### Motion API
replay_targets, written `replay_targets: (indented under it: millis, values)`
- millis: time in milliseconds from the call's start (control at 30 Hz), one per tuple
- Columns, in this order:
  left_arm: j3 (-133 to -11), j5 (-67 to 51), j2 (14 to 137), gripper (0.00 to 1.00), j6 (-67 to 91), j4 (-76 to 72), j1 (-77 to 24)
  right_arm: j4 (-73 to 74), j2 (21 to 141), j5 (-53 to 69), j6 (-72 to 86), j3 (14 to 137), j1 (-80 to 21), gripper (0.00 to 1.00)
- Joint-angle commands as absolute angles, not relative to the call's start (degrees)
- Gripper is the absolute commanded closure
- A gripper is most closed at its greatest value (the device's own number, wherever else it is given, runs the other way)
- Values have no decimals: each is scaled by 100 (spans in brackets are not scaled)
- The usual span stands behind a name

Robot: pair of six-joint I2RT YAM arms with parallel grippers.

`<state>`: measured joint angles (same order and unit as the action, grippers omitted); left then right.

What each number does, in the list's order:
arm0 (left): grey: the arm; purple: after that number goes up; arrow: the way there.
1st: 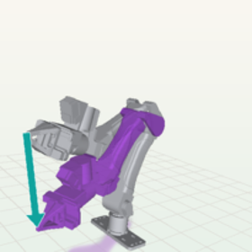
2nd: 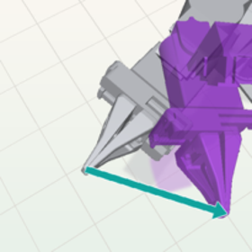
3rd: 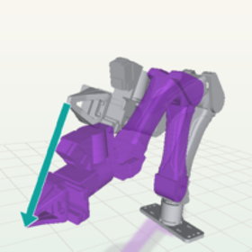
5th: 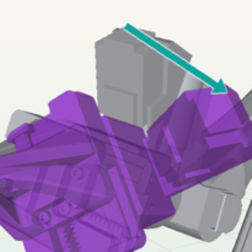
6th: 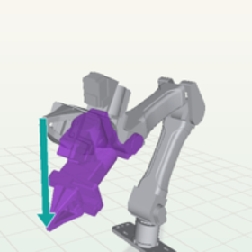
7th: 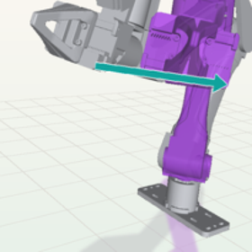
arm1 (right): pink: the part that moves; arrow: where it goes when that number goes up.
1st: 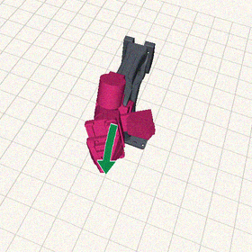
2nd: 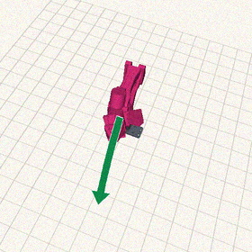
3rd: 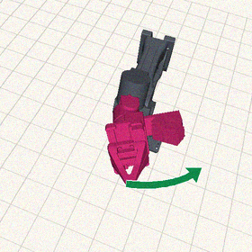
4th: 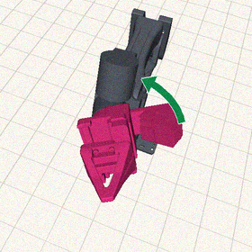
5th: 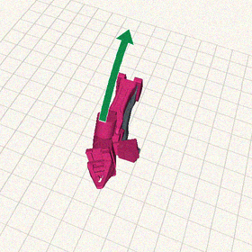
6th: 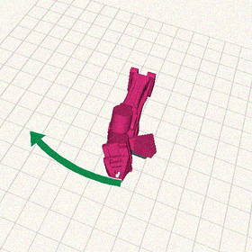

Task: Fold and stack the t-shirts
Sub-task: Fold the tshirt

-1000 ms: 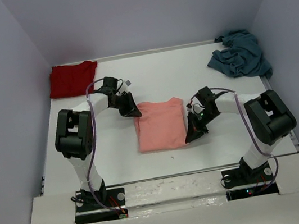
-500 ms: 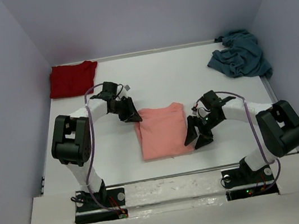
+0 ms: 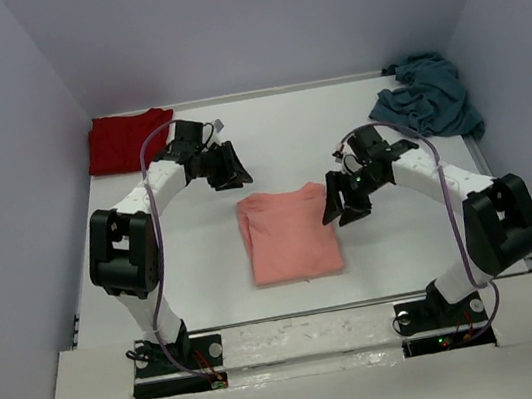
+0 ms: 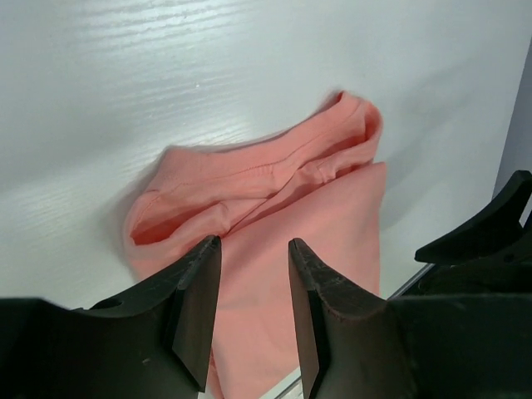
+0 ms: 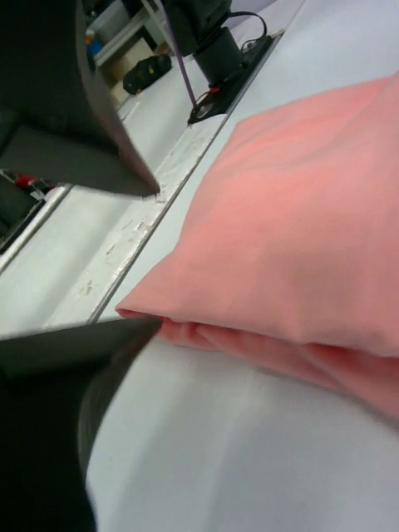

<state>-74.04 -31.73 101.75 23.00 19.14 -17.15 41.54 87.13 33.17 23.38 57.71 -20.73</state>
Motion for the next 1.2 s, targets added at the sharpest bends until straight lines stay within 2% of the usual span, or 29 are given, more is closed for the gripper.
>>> replay_targets:
  millis: [0, 67, 100, 233, 600, 1167]
  values:
    - [-7778, -3375, 9835, 52, 2338, 2135, -1688, 4158, 8947, 3032, 2144, 6494, -2109, 59]
    - [-7787, -3567, 9739, 52, 2382, 2179, -1696, 4070, 9227, 3076, 2188, 6626, -2109, 88]
    - [-7761, -3664, 9712, 52, 2417, 2180, -1696, 4000, 9324, 3128, 2206, 6688, -2109, 100]
    - [-7454, -4122, 9607, 53, 2540, 2171, -1819, 3490, 9896, 3436, 2364, 6969, -2109, 100]
    - [-6847, -4105, 9167, 54, 2742, 2004, -1960, 2997, 11346, 4156, 2522, 8076, -2109, 100]
    - [-6864, -4263, 9273, 54, 2944, 2100, -2136, 2848, 11637, 4403, 2540, 8016, -2109, 100]
